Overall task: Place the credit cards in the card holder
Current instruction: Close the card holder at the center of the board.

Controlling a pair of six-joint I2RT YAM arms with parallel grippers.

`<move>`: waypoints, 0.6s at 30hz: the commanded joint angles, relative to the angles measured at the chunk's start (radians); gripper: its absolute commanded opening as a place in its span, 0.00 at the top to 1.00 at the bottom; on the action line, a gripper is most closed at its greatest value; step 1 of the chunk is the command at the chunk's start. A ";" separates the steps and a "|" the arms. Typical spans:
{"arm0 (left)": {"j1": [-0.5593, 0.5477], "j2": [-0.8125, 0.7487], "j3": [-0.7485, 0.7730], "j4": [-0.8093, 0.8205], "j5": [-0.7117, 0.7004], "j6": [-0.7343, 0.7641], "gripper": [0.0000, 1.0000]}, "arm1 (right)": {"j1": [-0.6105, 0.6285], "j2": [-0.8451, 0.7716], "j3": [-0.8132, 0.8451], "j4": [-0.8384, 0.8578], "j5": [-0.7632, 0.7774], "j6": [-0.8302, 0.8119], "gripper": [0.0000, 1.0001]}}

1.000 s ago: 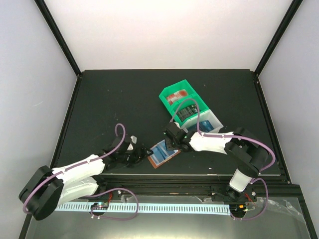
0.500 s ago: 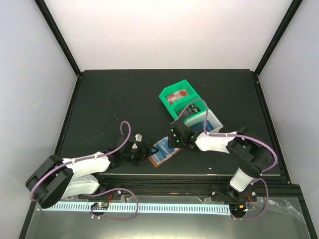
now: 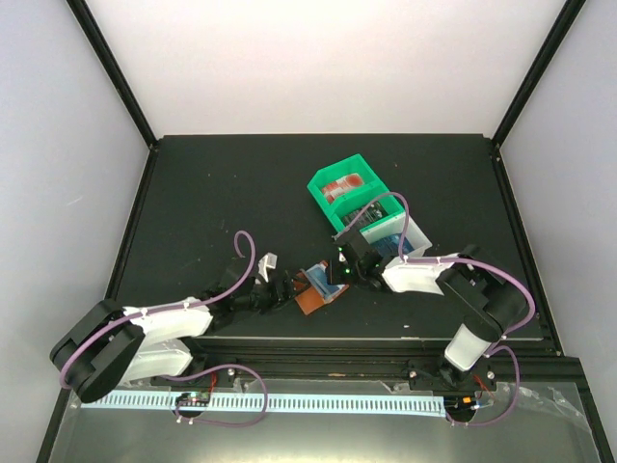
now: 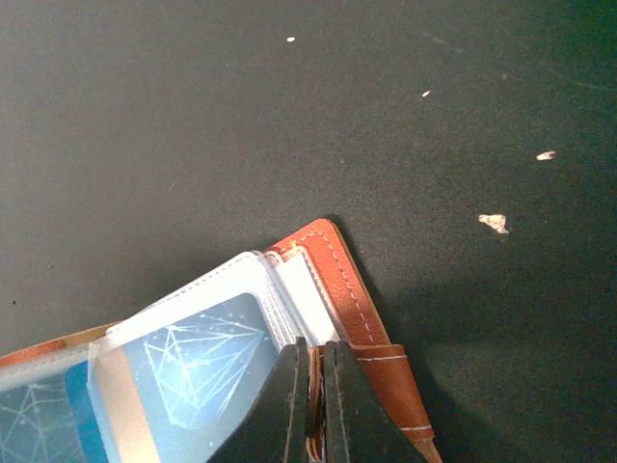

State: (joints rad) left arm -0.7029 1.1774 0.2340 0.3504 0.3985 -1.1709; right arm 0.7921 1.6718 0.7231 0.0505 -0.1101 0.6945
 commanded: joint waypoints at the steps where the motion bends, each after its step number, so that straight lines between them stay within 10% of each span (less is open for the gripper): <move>1: -0.008 -0.001 0.002 0.216 0.016 -0.020 0.11 | 0.020 0.053 -0.039 -0.069 -0.106 0.013 0.99; 12: -0.008 0.068 0.057 0.248 0.050 -0.006 0.12 | 0.020 0.031 -0.031 -0.075 -0.139 0.011 0.99; 18: -0.003 0.051 0.124 0.004 0.032 0.064 0.13 | 0.017 -0.021 -0.020 -0.102 -0.139 0.014 0.99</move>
State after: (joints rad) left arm -0.7029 1.2392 0.2790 0.4969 0.4316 -1.1740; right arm 0.7982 1.6745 0.7212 0.0563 -0.2157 0.6968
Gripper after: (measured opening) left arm 0.871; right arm 0.039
